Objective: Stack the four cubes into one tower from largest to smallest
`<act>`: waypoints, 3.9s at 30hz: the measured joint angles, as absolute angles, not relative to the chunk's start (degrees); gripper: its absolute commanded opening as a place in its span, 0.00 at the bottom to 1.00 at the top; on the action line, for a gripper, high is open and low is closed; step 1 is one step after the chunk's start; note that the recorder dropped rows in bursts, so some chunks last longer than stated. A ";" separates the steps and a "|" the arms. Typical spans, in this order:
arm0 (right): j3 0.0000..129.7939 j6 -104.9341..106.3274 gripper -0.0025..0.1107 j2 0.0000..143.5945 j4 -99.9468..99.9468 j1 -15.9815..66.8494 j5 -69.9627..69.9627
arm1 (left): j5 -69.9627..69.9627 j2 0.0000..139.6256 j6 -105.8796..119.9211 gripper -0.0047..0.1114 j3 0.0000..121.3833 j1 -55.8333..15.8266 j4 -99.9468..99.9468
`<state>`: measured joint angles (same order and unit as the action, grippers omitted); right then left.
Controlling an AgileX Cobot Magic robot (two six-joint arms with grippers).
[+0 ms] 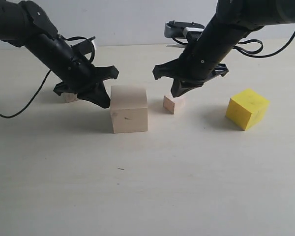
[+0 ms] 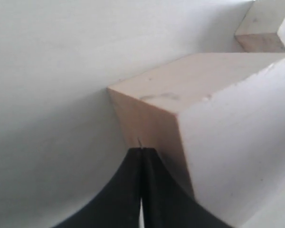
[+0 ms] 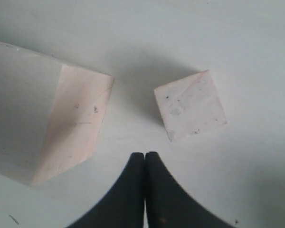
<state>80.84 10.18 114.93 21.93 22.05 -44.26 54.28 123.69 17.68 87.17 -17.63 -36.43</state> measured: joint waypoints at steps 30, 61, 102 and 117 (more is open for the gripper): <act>80.84 2.65 0.23 104.63 -5.73 16.68 -52.54 | 51.36 95.53 7.91 0.04 69.56 -17.63 -17.12; 80.84 10.41 0.72 108.74 -4.68 11.27 -58.58 | 57.64 91.27 18.89 0.04 63.68 -17.83 -28.77; 84.74 23.33 0.68 121.32 7.86 5.68 -61.10 | 58.20 91.27 19.47 0.04 63.68 -17.83 -27.76; 84.74 19.89 0.02 120.92 4.27 5.68 -64.04 | 58.20 91.27 19.47 0.04 63.68 -17.83 -27.44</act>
